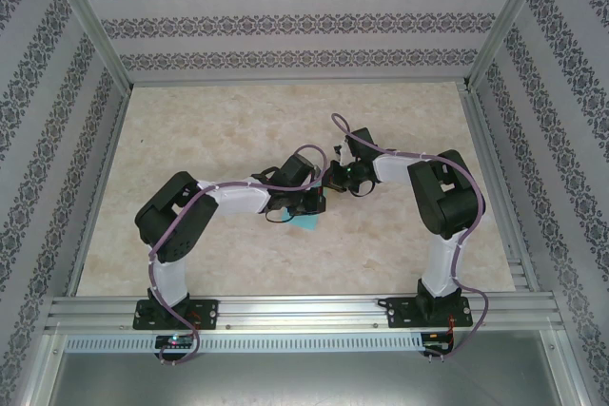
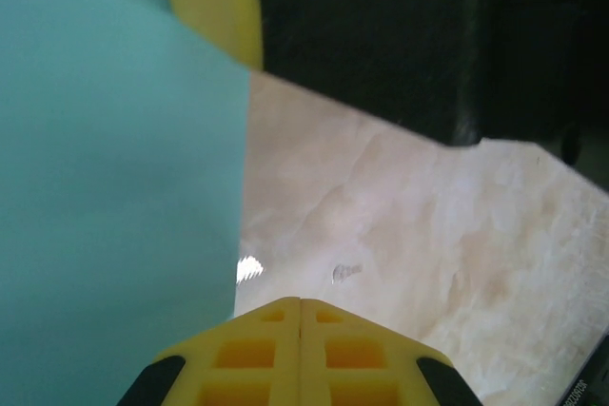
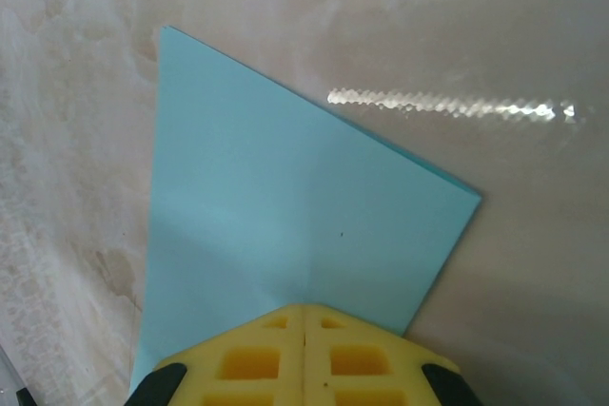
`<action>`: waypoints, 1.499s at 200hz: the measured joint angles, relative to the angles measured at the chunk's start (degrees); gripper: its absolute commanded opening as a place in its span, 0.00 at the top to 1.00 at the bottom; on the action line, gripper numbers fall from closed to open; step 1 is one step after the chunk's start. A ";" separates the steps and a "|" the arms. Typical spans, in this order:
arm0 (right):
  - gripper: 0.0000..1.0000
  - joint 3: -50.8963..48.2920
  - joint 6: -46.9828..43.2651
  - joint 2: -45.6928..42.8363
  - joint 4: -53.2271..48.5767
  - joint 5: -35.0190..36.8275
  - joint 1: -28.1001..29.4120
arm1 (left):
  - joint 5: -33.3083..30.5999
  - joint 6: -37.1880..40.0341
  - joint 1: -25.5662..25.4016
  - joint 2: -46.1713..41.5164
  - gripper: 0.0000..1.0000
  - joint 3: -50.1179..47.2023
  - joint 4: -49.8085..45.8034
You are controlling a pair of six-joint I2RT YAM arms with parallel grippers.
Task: Fold a paper plane with a square sheet of paper (pick it up from the middle)
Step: First fold in half a square sheet of paper at the center of the table.
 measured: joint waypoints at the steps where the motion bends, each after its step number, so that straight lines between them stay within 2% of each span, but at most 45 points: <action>1: 0.95 0.00 -0.02 0.00 0.00 0.00 0.00 | 0.00 0.00 0.00 0.07 0.94 0.02 0.02; 83: 0.95 0.31 -0.63 0.39 0.00 -0.28 0.00 | -0.79 2.05 0.35 2.75 0.95 0.09 1.36; 151: 0.96 1.38 -0.61 1.18 -1.16 -1.14 -0.37 | 0.48 -0.24 -0.02 -0.68 0.95 -8.57 11.06; 300: 0.96 2.08 -0.66 1.62 -2.16 -1.60 -0.63 | 0.04 -1.88 -4.59 -6.36 0.95 -16.46 12.74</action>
